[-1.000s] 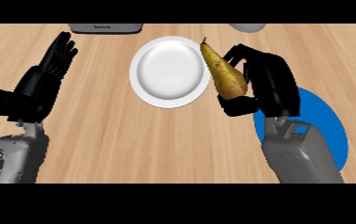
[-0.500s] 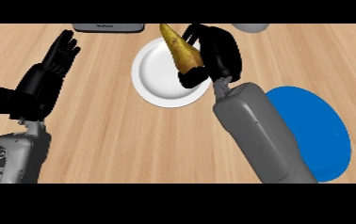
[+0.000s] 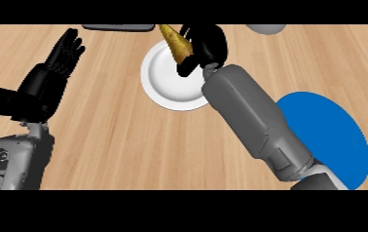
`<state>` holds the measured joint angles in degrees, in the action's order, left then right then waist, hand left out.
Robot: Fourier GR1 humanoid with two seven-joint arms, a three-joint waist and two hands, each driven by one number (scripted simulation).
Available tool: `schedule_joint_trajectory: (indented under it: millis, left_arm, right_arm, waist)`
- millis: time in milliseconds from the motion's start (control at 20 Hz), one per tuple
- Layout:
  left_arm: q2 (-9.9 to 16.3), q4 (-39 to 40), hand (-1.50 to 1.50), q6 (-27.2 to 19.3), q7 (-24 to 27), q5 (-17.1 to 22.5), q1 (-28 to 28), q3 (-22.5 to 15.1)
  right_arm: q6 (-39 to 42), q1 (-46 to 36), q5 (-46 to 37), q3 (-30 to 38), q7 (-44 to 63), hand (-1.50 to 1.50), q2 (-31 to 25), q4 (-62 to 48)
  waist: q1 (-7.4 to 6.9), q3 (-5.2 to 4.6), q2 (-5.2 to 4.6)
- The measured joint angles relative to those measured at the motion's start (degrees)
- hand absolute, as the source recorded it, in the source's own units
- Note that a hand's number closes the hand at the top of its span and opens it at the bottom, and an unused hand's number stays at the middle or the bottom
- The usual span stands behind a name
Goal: Pick the pear from the plate and place it in the plate
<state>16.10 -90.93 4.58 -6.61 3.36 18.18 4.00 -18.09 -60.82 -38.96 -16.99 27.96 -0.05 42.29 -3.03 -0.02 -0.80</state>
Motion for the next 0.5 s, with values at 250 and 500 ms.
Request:
schedule_joint_trajectory:
  millis: [250, 500]
  left_arm:
    - [-0.8, 0.7, 0.0, 0.3, 0.1, -0.3, 1.6, -1.0]
    - [-2.0, 0.3, 0.0, 0.0, -0.9, -0.9, 2.7, -2.3]
  right_arm:
    - [-4.1, -2.7, 5.0, -1.4, -2.9, -1.5, 0.0, -9.8]
    - [-7.0, -4.3, 11.3, -0.4, -5.1, -1.5, 0.0, -15.6]
  waist:
    - [-1.39, 0.0, -0.48]
    - [-2.83, 0.04, -0.86]
